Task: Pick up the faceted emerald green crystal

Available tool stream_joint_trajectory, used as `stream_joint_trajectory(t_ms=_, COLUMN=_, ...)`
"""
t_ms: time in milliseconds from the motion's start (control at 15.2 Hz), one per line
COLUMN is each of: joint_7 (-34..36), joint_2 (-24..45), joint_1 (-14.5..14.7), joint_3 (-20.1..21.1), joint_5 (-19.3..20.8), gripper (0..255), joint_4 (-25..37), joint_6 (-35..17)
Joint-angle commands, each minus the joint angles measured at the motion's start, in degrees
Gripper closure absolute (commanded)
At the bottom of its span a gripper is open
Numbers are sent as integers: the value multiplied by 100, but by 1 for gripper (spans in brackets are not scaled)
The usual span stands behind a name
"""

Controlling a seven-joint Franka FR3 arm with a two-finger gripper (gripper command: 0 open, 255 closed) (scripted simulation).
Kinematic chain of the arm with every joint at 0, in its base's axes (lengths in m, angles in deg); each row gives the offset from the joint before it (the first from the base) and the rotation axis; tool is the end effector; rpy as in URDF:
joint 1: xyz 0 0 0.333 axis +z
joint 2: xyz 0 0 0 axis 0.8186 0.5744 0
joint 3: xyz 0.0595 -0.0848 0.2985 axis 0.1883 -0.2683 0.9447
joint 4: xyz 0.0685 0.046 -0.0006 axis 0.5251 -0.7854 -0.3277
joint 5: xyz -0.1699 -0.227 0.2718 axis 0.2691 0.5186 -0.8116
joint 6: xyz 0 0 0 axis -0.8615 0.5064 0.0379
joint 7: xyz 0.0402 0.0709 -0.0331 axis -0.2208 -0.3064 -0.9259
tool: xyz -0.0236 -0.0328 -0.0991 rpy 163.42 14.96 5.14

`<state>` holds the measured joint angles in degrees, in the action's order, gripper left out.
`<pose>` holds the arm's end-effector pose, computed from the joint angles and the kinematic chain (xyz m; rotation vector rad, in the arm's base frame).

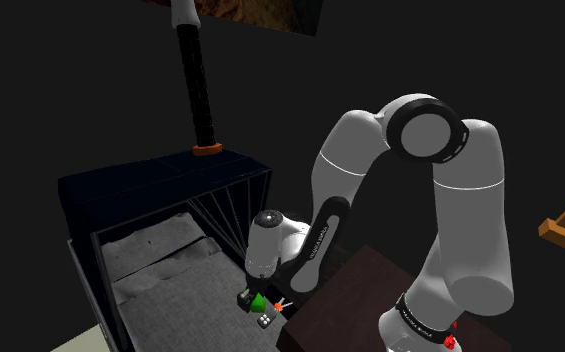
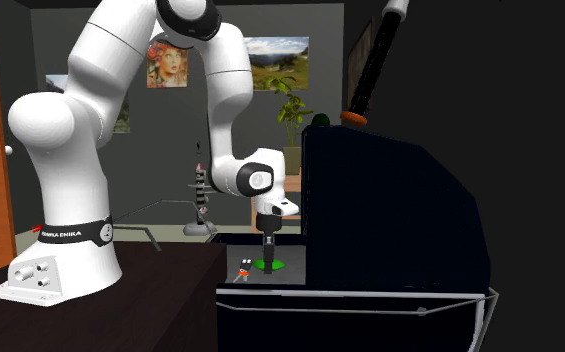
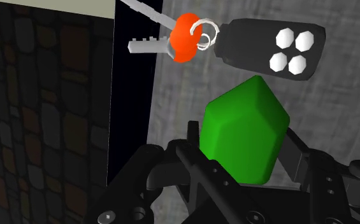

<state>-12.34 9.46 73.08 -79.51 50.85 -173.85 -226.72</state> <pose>0.3803 0.2338 0.0977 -3.1364 -0.1694 0.0387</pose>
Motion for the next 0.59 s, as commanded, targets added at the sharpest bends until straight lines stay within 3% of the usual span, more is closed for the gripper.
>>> stream_joint_trajectory(t_ms=0, joint_7=1, joint_2=18, joint_1=1, joint_3=-9, joint_5=2, gripper=255, joint_4=3, joint_6=-3)
stream_joint_trajectory(t_ms=528, joint_7=-26, joint_2=-84, joint_1=-53, joint_3=56, joint_5=-34, gripper=255, joint_4=-39, joint_6=62)
